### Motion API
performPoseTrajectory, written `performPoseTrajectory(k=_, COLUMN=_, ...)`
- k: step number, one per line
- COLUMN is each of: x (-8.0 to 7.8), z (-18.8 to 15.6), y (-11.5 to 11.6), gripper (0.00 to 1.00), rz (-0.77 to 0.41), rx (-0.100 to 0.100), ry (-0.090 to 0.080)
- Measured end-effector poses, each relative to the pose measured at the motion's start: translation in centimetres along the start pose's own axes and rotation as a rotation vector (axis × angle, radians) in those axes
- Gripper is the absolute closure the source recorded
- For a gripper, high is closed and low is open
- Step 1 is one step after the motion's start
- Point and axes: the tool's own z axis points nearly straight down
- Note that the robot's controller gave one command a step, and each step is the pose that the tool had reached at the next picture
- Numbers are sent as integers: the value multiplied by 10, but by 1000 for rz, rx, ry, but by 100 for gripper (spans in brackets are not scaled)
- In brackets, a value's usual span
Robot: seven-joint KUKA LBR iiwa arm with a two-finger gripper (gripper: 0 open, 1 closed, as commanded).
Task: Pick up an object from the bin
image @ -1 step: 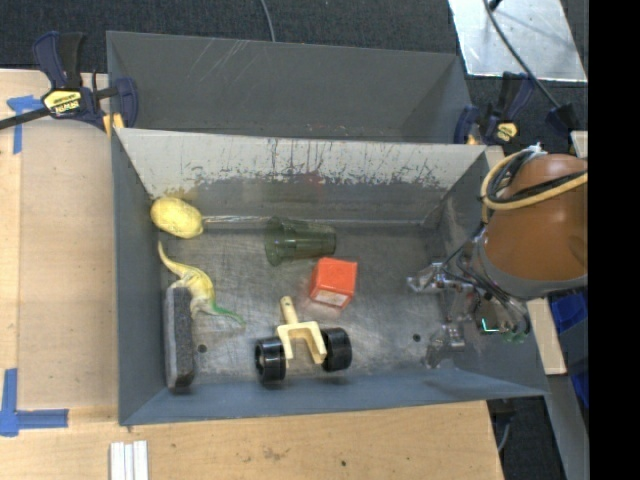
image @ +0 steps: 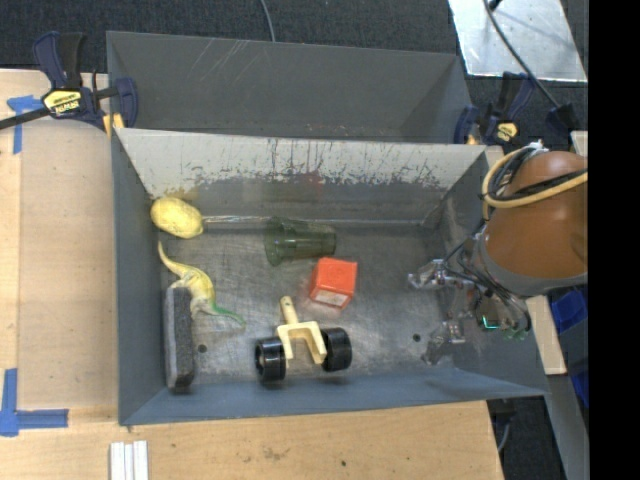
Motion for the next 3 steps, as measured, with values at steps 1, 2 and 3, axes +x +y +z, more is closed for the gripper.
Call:
performPoseTrajectory(k=1, x=-14, z=25, y=1, gripper=0, rz=127, rx=0, ry=-6)
performPoseTrajectory(k=2, x=-16, z=49, y=-9, gripper=0, rz=190, rx=0, ry=1)
performPoseTrajectory(k=3, x=-26, z=51, y=0, gripper=0, rz=-87, rx=0, ry=-2)
